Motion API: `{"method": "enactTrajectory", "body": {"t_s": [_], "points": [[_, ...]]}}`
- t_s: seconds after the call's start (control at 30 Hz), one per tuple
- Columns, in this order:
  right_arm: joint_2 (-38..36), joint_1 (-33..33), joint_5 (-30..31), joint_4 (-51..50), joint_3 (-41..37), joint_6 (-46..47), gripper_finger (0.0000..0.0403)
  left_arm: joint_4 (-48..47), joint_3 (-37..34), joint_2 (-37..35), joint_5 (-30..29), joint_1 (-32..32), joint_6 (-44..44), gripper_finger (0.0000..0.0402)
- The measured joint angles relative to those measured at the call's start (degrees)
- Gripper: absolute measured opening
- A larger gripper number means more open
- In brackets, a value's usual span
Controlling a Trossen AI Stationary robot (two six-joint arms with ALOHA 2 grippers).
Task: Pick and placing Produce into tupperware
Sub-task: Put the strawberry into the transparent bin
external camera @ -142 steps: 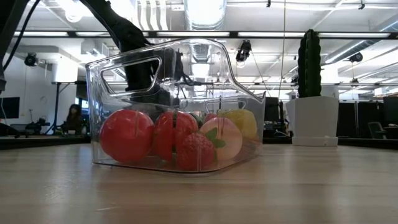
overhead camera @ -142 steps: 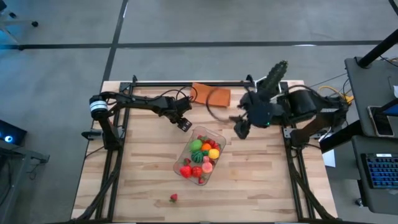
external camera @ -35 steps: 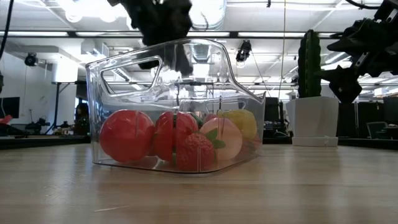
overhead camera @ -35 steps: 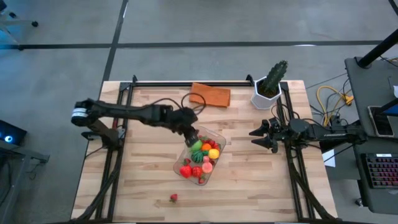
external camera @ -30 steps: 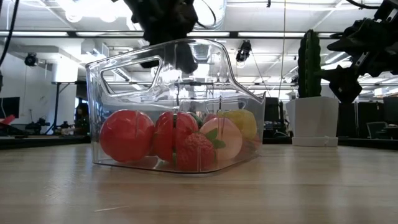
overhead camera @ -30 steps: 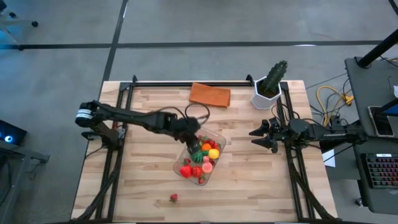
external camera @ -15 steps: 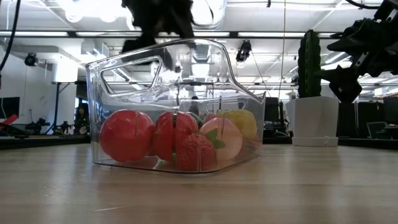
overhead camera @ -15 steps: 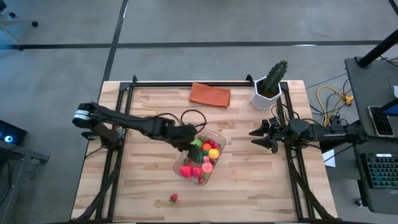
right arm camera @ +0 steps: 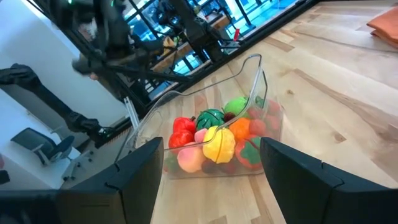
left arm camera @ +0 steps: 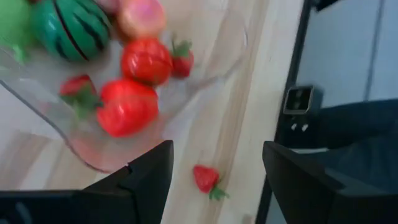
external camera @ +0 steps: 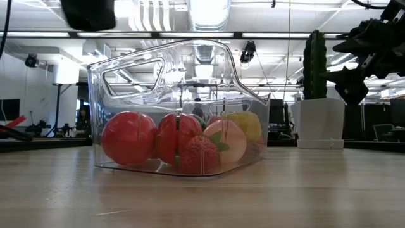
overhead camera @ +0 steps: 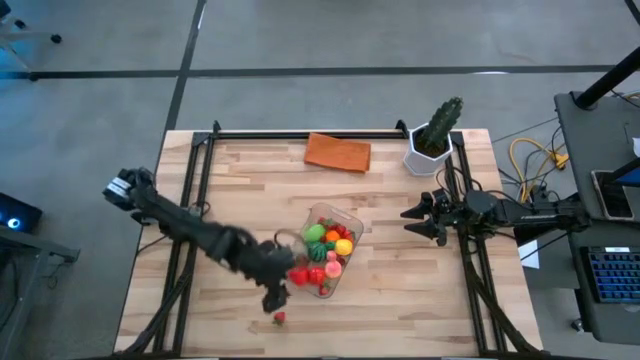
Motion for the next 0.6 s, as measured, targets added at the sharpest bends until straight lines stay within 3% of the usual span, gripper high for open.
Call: {"method": "enactTrajectory", "body": {"t_s": [0.23, 0.6], "points": [[0.0, 0.0, 0.0, 0.0, 0.0, 0.0, 0.0258, 0.0, -0.4, 6.5, -3.4, -8.4, -10.4, 0.0233], [0.0, 0.0, 0.0, 0.0, 0.0, 0.0, 0.0258, -0.2, 1.1, 16.0, -2.0, -10.5, -43.1, 0.0233]]}}
